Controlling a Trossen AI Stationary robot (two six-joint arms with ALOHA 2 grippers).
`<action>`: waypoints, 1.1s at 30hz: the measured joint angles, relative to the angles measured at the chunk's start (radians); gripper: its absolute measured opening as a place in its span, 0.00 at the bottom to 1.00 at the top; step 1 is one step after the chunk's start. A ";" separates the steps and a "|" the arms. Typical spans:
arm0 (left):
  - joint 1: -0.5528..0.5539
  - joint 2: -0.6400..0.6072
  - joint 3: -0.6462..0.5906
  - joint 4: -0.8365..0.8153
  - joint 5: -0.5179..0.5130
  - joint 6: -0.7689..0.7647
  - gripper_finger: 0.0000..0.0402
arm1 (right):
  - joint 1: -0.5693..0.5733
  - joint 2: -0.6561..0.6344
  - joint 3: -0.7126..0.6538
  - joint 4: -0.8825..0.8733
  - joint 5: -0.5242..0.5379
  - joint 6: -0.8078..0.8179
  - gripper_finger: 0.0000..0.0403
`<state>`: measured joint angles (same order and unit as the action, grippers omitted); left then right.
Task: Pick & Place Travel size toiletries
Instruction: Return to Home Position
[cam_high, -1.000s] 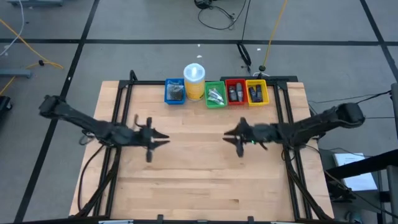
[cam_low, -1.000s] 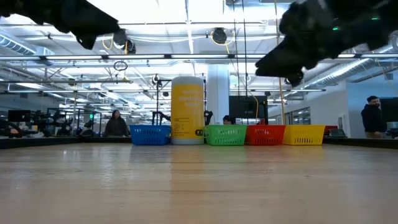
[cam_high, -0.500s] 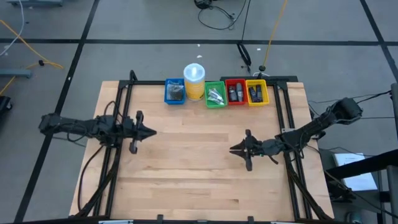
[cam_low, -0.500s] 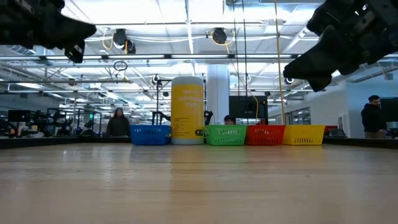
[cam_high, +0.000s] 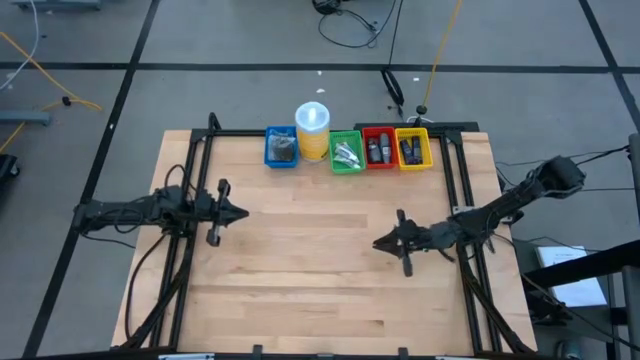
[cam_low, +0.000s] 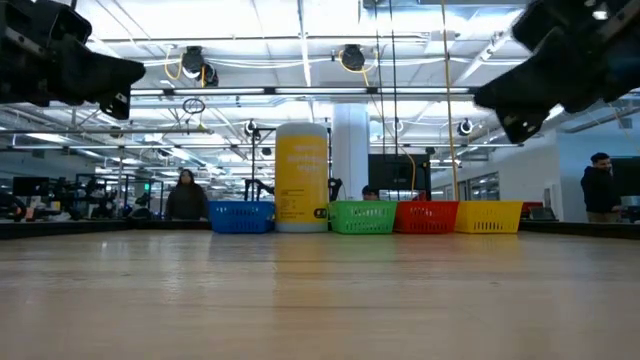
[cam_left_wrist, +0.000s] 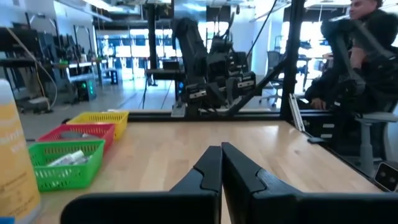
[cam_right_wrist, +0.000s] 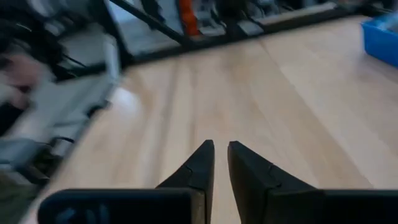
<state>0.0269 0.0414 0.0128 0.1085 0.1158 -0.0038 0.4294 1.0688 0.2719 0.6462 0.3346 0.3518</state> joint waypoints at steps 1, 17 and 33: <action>0.000 -0.007 0.000 0.000 0.000 0.003 0.01 | 0.008 -0.035 -0.028 0.034 -0.002 -0.006 0.08; 0.000 -0.016 0.002 -0.007 -0.011 0.000 0.01 | 0.024 -0.668 -0.252 -0.134 -0.071 -0.126 0.00; 0.000 -0.016 0.002 -0.008 -0.012 -0.001 0.05 | 0.022 -0.832 -0.255 -0.257 -0.232 -0.345 0.01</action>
<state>0.0269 0.0257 0.0147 0.1009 0.1038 -0.0044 0.4515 0.2368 0.0166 0.3889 0.1025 0.0072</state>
